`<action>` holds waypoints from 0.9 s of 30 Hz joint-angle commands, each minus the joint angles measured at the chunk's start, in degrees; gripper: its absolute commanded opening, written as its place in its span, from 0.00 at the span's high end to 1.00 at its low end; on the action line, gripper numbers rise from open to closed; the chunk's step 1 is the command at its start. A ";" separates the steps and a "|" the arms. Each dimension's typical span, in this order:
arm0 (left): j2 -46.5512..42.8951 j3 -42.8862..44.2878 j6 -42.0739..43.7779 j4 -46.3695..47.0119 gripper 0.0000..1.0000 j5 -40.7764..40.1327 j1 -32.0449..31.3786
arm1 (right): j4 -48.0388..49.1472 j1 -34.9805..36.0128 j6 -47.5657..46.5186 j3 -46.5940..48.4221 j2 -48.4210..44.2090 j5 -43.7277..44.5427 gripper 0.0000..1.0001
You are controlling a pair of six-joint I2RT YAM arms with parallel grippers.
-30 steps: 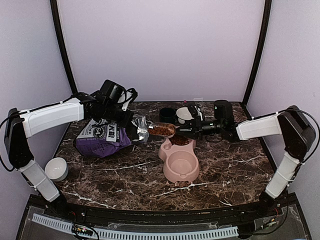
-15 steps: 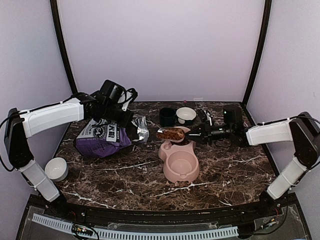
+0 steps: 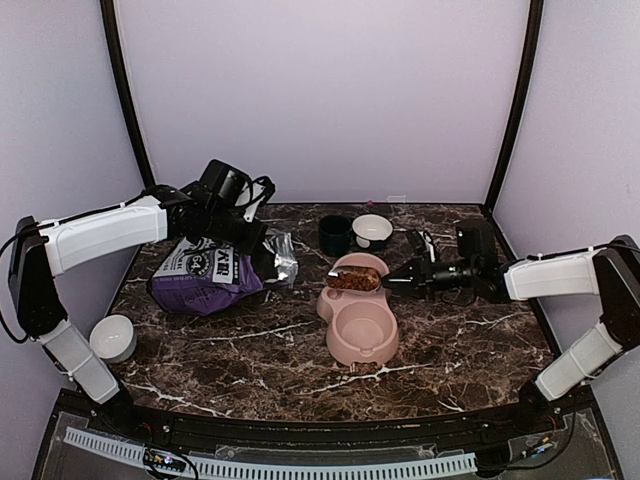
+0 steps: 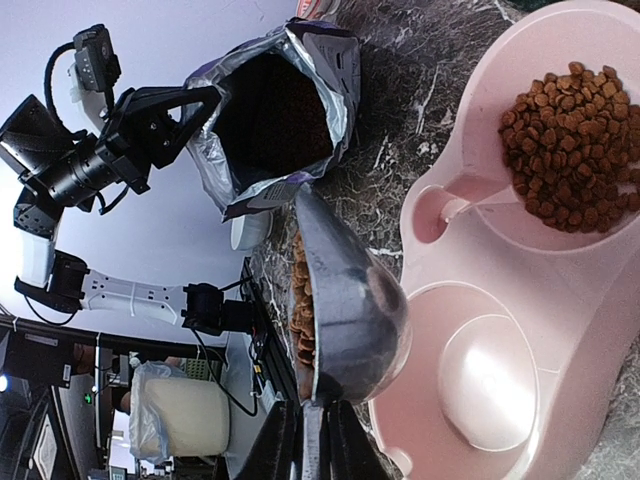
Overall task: Serve the pet food
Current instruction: Place the pet food in the pet food bowl.
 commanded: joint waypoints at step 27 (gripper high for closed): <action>-4.58 -0.25 0.75 2.65 1.00 -0.67 0.34 | -7.12 -3.37 -4.29 -5.42 -9.50 3.17 1.00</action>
